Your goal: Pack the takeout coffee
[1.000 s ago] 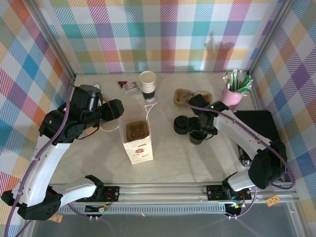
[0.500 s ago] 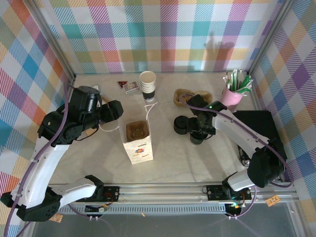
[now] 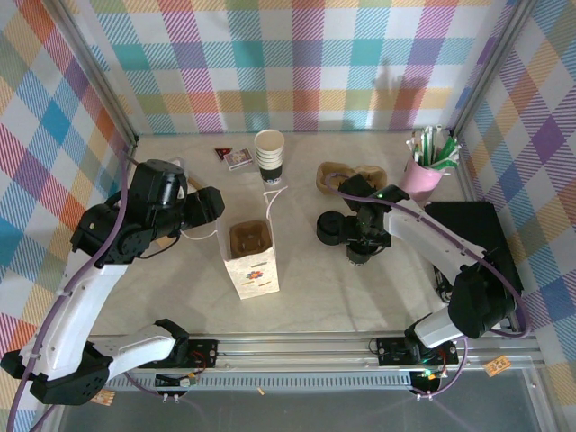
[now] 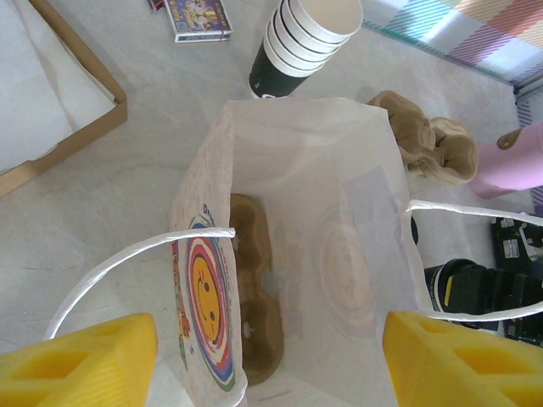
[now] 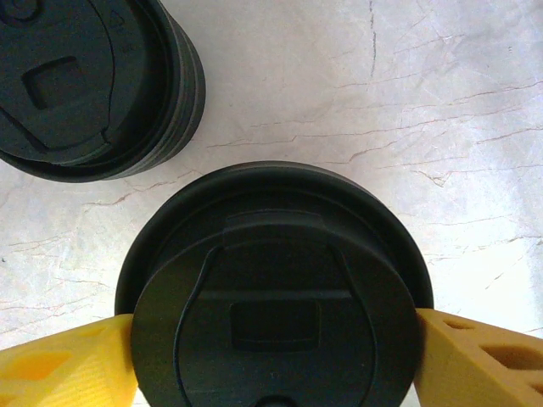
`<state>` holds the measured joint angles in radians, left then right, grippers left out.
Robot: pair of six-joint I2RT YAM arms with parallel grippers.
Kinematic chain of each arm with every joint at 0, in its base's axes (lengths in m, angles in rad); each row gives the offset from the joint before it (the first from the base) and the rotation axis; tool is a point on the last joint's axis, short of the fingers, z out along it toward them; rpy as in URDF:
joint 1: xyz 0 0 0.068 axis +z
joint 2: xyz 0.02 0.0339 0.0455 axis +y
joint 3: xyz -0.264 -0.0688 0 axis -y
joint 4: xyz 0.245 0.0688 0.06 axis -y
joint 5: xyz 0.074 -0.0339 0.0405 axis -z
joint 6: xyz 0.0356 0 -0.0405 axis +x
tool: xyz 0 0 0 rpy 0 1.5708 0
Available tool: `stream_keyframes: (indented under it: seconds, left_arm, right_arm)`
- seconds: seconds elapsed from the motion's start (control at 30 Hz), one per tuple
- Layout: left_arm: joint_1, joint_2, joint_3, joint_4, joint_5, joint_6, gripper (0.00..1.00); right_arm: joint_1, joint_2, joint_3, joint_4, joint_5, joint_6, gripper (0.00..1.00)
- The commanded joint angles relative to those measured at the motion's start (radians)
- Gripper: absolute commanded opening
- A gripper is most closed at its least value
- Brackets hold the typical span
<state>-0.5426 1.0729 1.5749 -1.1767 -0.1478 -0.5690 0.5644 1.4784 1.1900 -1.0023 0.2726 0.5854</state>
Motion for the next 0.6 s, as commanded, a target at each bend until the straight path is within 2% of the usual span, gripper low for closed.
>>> stream_keyframes:
  seconds: [0.0,0.2,0.4,0.57]
  left_arm:
    - [-0.005,-0.018,-0.007,-0.015,0.000,-0.008,0.70]
    - [-0.005,-0.023,0.000,-0.029,-0.013,-0.006,0.70]
    - [-0.005,-0.006,0.020,-0.044,-0.009,-0.005,0.70]
    - [-0.005,-0.002,0.015,-0.033,-0.015,0.004,0.70]
  right_arm:
    - [0.005,0.028,-0.039,-0.004,0.000,-0.022,0.79]
    - [0.007,0.028,-0.043,-0.018,-0.012,-0.045,0.72]
    - [0.012,0.039,-0.029,-0.051,-0.018,-0.090,0.73]
    - [0.015,0.020,-0.076,-0.012,-0.032,-0.125,0.76]
